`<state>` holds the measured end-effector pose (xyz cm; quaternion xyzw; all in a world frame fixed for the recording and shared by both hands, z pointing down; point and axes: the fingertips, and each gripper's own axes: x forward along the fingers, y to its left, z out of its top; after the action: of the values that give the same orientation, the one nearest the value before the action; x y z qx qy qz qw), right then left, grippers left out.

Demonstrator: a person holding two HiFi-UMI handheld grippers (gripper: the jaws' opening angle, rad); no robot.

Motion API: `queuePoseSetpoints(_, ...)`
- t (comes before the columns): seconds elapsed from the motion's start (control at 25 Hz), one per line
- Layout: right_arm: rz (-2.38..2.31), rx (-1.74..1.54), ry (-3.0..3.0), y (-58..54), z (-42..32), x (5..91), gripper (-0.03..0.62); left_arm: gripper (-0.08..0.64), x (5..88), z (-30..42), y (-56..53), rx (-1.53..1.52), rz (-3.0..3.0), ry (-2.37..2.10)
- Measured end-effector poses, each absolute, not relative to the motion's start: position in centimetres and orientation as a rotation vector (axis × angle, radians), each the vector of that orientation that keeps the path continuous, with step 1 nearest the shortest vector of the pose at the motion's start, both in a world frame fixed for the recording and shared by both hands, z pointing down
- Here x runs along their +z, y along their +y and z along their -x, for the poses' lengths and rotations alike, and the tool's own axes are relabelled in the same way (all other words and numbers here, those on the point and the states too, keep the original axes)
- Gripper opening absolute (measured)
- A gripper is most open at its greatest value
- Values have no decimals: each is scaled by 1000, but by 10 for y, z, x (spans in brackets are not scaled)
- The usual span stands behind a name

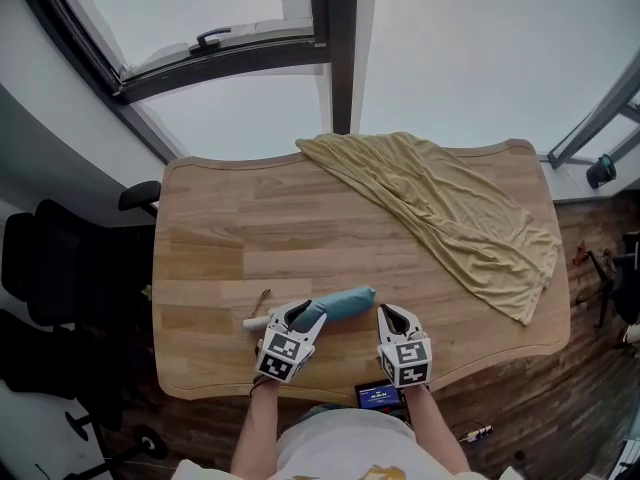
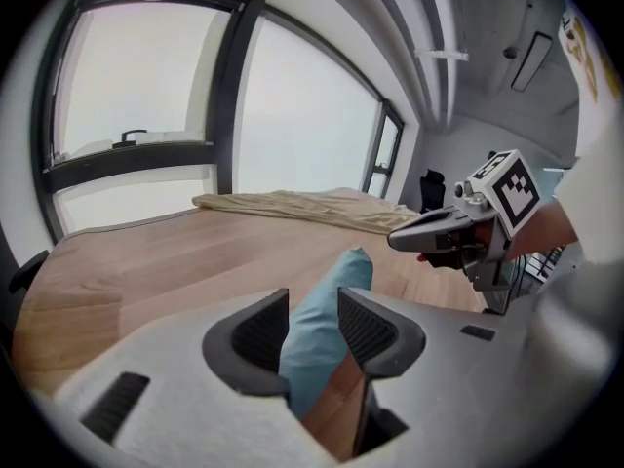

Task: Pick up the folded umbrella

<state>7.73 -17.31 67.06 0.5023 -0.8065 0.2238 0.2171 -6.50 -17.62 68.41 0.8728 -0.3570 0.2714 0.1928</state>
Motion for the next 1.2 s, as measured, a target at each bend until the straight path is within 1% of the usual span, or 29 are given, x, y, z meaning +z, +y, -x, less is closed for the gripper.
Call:
queuePoseSetpoints(0.24, -1408, 696, -2224, -186, -85, 683, 9, 203, 712, 62, -174, 895, -2439, -873)
queuePoseSetpoints(0.32, -1409, 703, -2221, -190, -88, 686, 9, 235, 721, 60, -171, 961, -2441, -803)
queuePoseSetpoints(0.44, -1414, 725, -2200, -193, -94, 694, 9, 289, 735, 55, -161, 1196, -2486, -623)
queuePoseSetpoints(0.52, -1418, 737, -2187, -195, -98, 699, 9, 302, 744, 53, -157, 1340, -2500, -515)
queuePoseSetpoints(0.72, -1426, 759, -2179, -196, -102, 702, 9, 313, 761, 48, -155, 1504, -2483, -361)
queuePoseSetpoints(0.92, -1453, 794, -2172, -195, -107, 704, 9, 330, 769, 45, -151, 1492, -2441, -283)
queuePoseSetpoints(1.2, -1477, 815, -2173, -195, -111, 701, 9, 334, 786, 36, -141, 1581, -2412, -176)
